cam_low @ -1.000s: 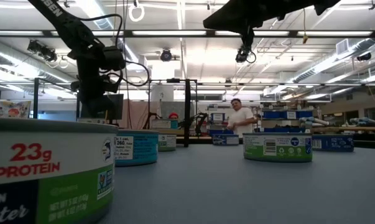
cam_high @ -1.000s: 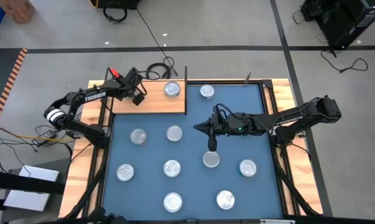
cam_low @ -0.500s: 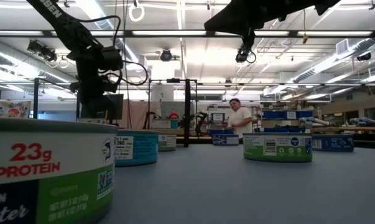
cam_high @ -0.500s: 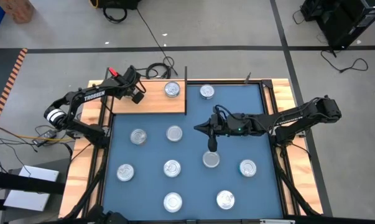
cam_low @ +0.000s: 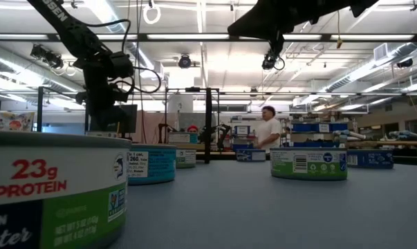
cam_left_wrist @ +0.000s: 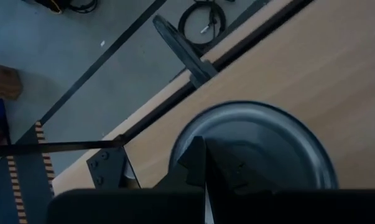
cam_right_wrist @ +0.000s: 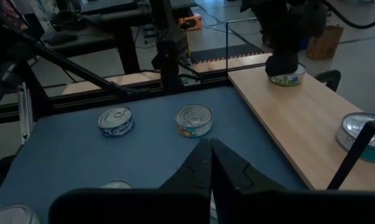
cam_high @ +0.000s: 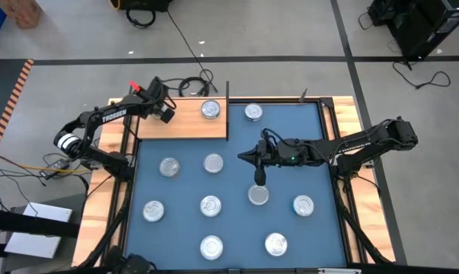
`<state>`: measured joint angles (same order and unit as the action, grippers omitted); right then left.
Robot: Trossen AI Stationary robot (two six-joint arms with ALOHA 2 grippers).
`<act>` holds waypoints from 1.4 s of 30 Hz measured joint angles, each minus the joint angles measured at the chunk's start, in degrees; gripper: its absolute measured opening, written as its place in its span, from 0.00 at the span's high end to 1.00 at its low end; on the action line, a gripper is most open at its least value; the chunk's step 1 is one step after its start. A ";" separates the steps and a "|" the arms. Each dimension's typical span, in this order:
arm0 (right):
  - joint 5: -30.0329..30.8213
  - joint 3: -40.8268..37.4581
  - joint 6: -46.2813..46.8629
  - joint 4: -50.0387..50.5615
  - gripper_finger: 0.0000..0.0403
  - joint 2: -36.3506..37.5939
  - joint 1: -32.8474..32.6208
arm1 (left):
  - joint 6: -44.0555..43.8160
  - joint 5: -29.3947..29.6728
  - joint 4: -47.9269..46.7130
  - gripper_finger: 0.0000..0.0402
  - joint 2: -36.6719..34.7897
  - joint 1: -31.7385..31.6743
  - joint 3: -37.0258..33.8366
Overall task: Stack canned seafood by type on shelf
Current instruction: Put the green tuna can on the shelf
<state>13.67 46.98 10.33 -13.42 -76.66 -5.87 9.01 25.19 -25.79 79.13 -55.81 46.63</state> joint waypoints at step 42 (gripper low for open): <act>-0.02 0.00 0.00 0.23 0.97 0.00 0.00 | 2.01 -4.02 6.74 0.99 -0.56 -2.57 -2.08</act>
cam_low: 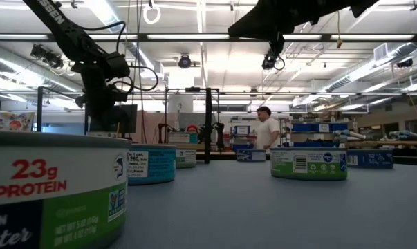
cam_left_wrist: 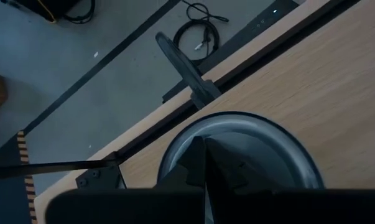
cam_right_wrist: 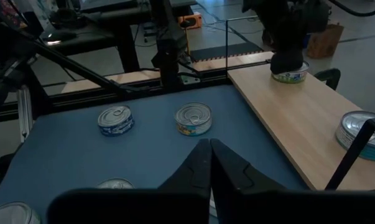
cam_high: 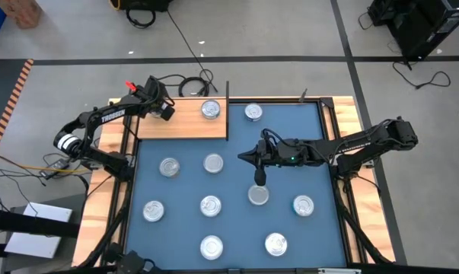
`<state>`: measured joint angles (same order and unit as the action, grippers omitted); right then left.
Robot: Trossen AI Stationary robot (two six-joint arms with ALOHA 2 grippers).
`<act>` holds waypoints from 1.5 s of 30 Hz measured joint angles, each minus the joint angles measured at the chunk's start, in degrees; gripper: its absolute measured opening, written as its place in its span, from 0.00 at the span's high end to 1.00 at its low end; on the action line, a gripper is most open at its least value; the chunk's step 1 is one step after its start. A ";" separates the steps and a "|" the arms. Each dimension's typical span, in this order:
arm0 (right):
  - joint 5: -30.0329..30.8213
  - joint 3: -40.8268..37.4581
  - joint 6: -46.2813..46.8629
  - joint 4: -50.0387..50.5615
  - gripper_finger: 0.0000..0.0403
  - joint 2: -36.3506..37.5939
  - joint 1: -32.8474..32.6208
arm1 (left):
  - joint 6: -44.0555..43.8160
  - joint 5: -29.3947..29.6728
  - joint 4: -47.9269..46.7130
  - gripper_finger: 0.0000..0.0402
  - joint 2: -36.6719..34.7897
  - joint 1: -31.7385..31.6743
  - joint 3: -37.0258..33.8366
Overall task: Stack canned seafood by type on shelf
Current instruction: Put the green tuna can on the shelf, then put the blue tuna can on the shelf
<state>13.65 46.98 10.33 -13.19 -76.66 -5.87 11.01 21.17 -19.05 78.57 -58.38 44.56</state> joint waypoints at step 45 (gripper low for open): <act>11.26 8.04 32.47 61.48 0.74 0.04 -11.79 | 0.65 -20.03 42.03 0.99 -29.91 41.61 -27.91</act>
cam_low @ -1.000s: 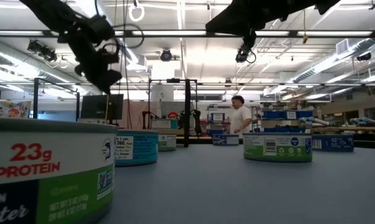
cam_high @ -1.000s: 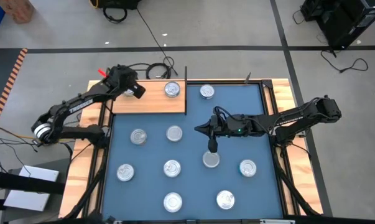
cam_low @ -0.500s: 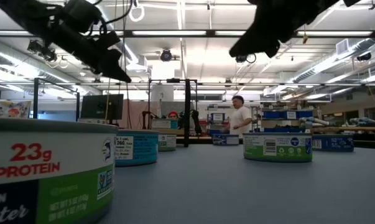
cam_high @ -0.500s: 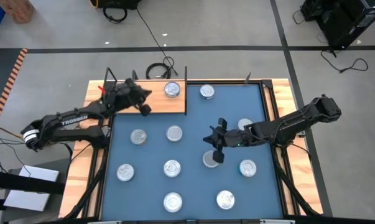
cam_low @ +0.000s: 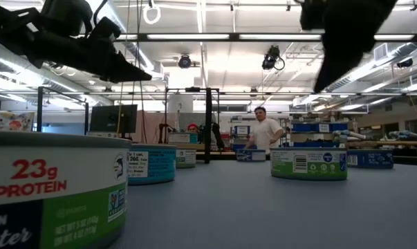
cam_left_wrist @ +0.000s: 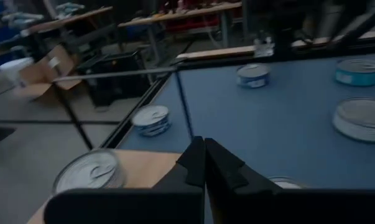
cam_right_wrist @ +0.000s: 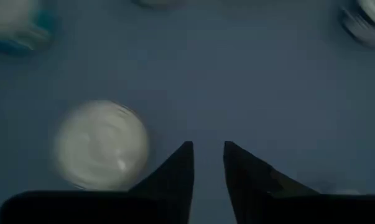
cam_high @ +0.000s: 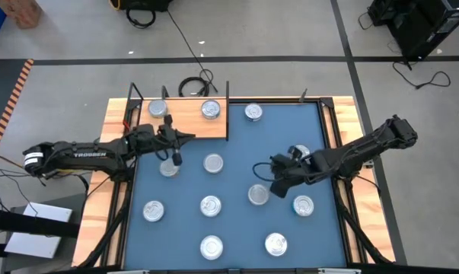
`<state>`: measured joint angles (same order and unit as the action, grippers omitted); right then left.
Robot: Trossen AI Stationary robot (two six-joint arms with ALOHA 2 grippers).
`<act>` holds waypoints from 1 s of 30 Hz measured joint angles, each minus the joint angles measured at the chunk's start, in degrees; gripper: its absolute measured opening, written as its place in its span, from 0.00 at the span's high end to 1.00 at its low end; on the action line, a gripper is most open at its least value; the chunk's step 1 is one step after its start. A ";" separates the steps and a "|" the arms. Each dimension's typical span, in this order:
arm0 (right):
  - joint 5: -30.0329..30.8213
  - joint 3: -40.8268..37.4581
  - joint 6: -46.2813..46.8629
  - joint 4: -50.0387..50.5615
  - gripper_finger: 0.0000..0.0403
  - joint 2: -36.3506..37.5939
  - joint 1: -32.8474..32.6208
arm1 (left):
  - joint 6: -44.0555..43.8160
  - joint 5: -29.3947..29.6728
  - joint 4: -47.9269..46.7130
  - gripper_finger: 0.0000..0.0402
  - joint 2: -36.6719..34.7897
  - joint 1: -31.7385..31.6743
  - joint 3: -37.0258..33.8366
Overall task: Stack canned seafood by type on shelf
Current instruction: Put the blue tuna can on the shelf
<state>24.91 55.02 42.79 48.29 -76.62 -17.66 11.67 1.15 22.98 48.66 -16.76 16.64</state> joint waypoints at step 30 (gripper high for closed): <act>-6.58 -13.67 2.58 6.49 0.66 -2.99 15.61 | 0.10 -7.48 3.49 0.99 0.07 1.56 0.07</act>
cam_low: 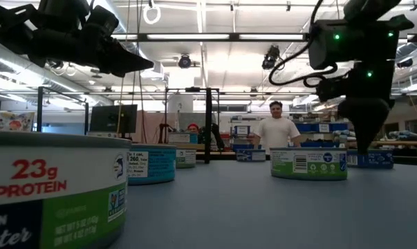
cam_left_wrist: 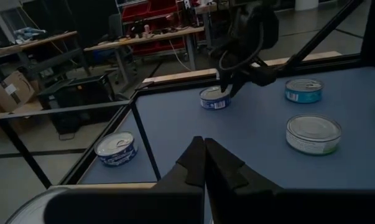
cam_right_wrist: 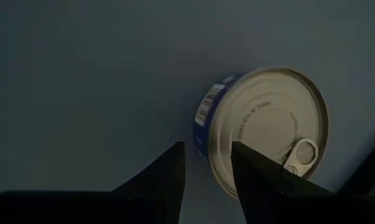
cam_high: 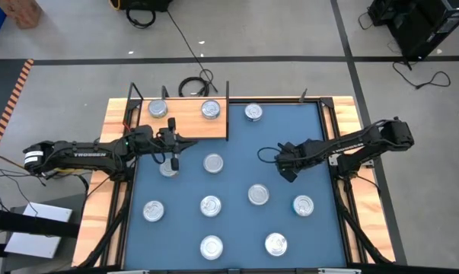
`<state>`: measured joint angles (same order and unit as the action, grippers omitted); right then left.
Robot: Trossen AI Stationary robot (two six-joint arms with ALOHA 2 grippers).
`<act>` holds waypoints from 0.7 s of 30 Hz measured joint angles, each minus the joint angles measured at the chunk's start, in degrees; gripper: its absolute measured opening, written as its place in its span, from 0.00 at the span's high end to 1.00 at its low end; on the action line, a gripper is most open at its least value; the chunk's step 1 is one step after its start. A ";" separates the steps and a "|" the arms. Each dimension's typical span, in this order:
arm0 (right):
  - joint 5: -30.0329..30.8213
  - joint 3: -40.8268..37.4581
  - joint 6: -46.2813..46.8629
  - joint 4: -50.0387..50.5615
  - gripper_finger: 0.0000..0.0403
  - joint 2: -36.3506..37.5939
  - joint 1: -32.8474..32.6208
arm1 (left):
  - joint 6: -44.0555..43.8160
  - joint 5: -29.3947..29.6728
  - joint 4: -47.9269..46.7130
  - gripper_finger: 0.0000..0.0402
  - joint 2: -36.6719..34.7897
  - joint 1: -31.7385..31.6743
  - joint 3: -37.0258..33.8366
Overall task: Stack canned seafood by type on shelf
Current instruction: Put the blue tuna can on the shelf
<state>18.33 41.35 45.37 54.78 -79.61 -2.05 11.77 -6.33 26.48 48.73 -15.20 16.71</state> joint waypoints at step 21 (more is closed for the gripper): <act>-1.25 -2.89 -0.05 -2.21 0.66 0.10 1.05 | -0.70 -4.90 -1.14 0.99 0.02 0.00 0.00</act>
<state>17.08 38.46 45.32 52.57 -79.51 -1.00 11.07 -11.22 25.33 48.75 -15.20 16.71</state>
